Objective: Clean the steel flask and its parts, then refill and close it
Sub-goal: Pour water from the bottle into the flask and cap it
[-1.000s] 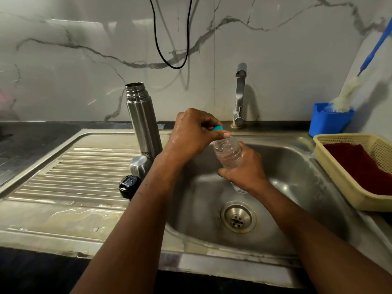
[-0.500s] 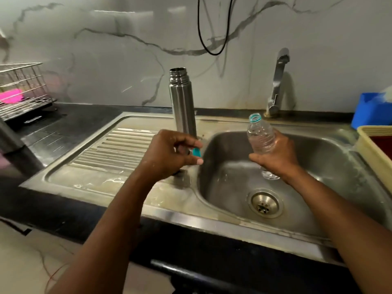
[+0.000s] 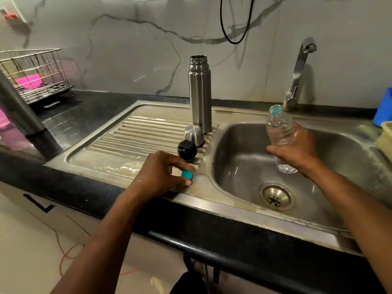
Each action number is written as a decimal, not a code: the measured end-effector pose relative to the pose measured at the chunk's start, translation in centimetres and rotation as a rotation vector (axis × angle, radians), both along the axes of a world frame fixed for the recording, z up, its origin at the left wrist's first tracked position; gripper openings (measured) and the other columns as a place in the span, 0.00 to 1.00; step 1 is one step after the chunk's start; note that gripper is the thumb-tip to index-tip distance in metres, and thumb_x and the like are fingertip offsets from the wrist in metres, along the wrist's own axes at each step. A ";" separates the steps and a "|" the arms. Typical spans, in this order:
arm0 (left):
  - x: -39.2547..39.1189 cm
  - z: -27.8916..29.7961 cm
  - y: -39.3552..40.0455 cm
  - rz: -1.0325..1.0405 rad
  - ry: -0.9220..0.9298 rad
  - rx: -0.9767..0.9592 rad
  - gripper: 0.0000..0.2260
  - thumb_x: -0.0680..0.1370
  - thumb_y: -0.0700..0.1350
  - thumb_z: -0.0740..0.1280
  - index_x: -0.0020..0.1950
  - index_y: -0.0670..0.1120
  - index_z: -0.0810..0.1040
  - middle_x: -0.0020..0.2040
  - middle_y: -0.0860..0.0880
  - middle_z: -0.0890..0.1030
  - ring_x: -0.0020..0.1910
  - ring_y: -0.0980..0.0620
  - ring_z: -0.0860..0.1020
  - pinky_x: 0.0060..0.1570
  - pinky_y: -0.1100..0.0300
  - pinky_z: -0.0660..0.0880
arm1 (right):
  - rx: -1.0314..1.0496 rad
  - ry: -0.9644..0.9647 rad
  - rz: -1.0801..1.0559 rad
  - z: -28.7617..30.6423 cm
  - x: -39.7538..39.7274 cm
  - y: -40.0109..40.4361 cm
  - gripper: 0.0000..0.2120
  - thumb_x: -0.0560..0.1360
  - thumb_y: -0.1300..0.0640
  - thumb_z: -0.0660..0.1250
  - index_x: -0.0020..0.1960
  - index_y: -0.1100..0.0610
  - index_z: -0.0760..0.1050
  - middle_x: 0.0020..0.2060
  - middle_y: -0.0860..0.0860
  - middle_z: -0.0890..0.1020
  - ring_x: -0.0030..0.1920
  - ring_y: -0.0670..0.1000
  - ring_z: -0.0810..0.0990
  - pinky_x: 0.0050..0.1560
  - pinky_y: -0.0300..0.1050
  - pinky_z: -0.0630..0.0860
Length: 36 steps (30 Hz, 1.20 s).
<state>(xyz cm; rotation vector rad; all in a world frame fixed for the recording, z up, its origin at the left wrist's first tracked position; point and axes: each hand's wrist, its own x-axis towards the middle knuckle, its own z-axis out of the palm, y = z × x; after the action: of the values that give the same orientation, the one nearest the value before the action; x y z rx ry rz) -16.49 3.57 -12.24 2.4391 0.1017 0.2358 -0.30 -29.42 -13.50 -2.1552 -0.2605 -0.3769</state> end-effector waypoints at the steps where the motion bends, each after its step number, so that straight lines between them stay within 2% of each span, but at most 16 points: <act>1: 0.0 0.0 0.1 -0.005 0.007 -0.013 0.15 0.66 0.47 0.86 0.50 0.58 0.89 0.37 0.48 0.84 0.33 0.55 0.72 0.35 0.63 0.67 | -0.007 0.000 0.001 0.0 0.0 0.0 0.30 0.63 0.62 0.84 0.63 0.57 0.79 0.48 0.49 0.81 0.48 0.50 0.81 0.42 0.29 0.70; 3: 0.0 -0.1 0.2 -0.007 -0.007 -0.037 0.16 0.65 0.47 0.86 0.50 0.57 0.89 0.40 0.45 0.86 0.30 0.53 0.72 0.36 0.58 0.70 | -0.009 -0.001 0.005 0.1 -0.1 0.0 0.31 0.63 0.62 0.84 0.64 0.58 0.79 0.49 0.49 0.81 0.48 0.50 0.81 0.45 0.33 0.71; 6: -0.2 0.4 -0.2 0.014 -0.030 -0.054 0.21 0.63 0.46 0.87 0.52 0.56 0.88 0.44 0.55 0.87 0.29 0.57 0.73 0.40 0.55 0.77 | 0.001 -0.004 0.009 0.2 -0.3 0.2 0.31 0.63 0.62 0.84 0.64 0.58 0.79 0.49 0.49 0.81 0.48 0.50 0.81 0.48 0.36 0.73; 11: 0.7 3.1 -1.1 0.005 -0.085 0.014 0.22 0.63 0.47 0.87 0.55 0.52 0.89 0.47 0.57 0.87 0.32 0.59 0.79 0.43 0.64 0.80 | 0.045 0.033 0.026 0.1 -0.1 0.1 0.28 0.63 0.63 0.83 0.60 0.53 0.79 0.46 0.49 0.82 0.44 0.48 0.82 0.40 0.33 0.73; 14: 3.8 5.9 -2.6 0.078 -0.275 0.052 0.26 0.66 0.54 0.85 0.62 0.53 0.85 0.52 0.58 0.85 0.42 0.61 0.82 0.46 0.69 0.76 | 0.058 0.049 0.020 -0.1 0.2 0.0 0.25 0.63 0.63 0.83 0.56 0.52 0.80 0.44 0.48 0.83 0.42 0.43 0.82 0.38 0.34 0.73; 16: 7.9 7.3 -3.4 0.201 -0.409 -0.012 0.32 0.67 0.56 0.84 0.69 0.53 0.80 0.57 0.57 0.83 0.50 0.59 0.81 0.49 0.69 0.73 | 0.068 0.059 0.013 -0.3 0.4 0.0 0.24 0.62 0.62 0.83 0.55 0.52 0.81 0.43 0.47 0.84 0.42 0.43 0.83 0.38 0.35 0.75; 18: 12.8 8.4 -3.8 0.331 -0.429 -0.143 0.41 0.65 0.58 0.85 0.75 0.52 0.73 0.65 0.52 0.80 0.63 0.52 0.78 0.61 0.58 0.77 | 0.079 0.066 0.006 -0.6 0.7 -0.1 0.25 0.61 0.62 0.83 0.55 0.52 0.81 0.43 0.46 0.84 0.43 0.45 0.84 0.39 0.37 0.75; 19: 14.9 8.8 -3.8 0.379 -0.378 -0.219 0.47 0.64 0.58 0.86 0.78 0.51 0.69 0.69 0.50 0.78 0.69 0.49 0.76 0.67 0.51 0.76 | 0.087 0.071 0.006 -0.7 0.8 -0.1 0.26 0.61 0.62 0.83 0.56 0.52 0.81 0.44 0.46 0.85 0.43 0.46 0.84 0.39 0.37 0.76; 21: 18.3 9.0 -3.9 0.406 -0.268 -0.363 0.53 0.61 0.57 0.87 0.80 0.50 0.64 0.74 0.45 0.74 0.75 0.43 0.72 0.72 0.45 0.74 | 0.103 0.079 0.000 -0.8 1.1 -0.2 0.27 0.60 0.62 0.84 0.57 0.53 0.80 0.45 0.47 0.85 0.43 0.47 0.85 0.41 0.39 0.77; 24: 20.9 7.9 -4.3 0.356 -0.214 -0.444 0.47 0.60 0.55 0.88 0.73 0.50 0.68 0.66 0.46 0.77 0.69 0.43 0.76 0.69 0.44 0.75 | 0.096 0.078 -0.013 -0.9 1.1 -0.3 0.28 0.60 0.60 0.84 0.57 0.51 0.80 0.45 0.46 0.85 0.42 0.46 0.85 0.41 0.40 0.78; 26: 21.4 7.0 -4.5 0.363 -0.267 -0.462 0.41 0.61 0.51 0.88 0.68 0.51 0.71 0.60 0.49 0.80 0.62 0.46 0.80 0.66 0.43 0.78 | 0.092 0.078 -0.018 -0.8 1.1 -0.2 0.27 0.59 0.60 0.84 0.55 0.50 0.80 0.44 0.44 0.85 0.42 0.44 0.84 0.39 0.37 0.77; 29: 21.0 6.3 -5.6 0.309 -0.374 -0.516 0.33 0.62 0.45 0.87 0.62 0.51 0.76 0.54 0.53 0.82 0.54 0.52 0.82 0.61 0.47 0.81 | 0.100 0.081 -0.044 -0.5 1.1 -0.1 0.26 0.59 0.60 0.84 0.54 0.51 0.81 0.43 0.44 0.85 0.41 0.42 0.84 0.38 0.34 0.76; 31: 20.0 6.4 -7.4 0.215 -0.385 -0.535 0.31 0.64 0.43 0.86 0.61 0.52 0.76 0.53 0.55 0.82 0.53 0.54 0.82 0.60 0.50 0.81 | 0.117 0.086 -0.050 -0.3 1.0 -0.2 0.26 0.60 0.61 0.83 0.56 0.52 0.80 0.44 0.44 0.85 0.42 0.42 0.83 0.37 0.32 0.75; 34: 18.4 6.3 -11.0 0.097 -0.337 -0.550 0.31 0.64 0.43 0.86 0.62 0.54 0.75 0.54 0.54 0.82 0.56 0.52 0.82 0.60 0.50 0.81 | 0.146 0.071 -0.060 -0.1 0.8 -0.8 0.26 0.61 0.63 0.83 0.57 0.52 0.80 0.45 0.46 0.85 0.43 0.44 0.84 0.38 0.33 0.76; 36: 17.6 5.5 -13.2 0.052 -0.284 -0.556 0.31 0.64 0.42 0.86 0.61 0.54 0.74 0.53 0.55 0.81 0.54 0.52 0.82 0.58 0.51 0.81 | 0.163 0.061 -0.092 0.1 0.9 -1.3 0.27 0.62 0.62 0.84 0.58 0.53 0.80 0.47 0.48 0.86 0.45 0.46 0.85 0.41 0.35 0.78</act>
<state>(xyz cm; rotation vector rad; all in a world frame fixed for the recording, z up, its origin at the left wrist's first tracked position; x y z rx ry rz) 1.09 -9.64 -6.72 1.8336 0.0900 0.5024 0.64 -30.71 -13.35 -2.0186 -0.0934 -0.3715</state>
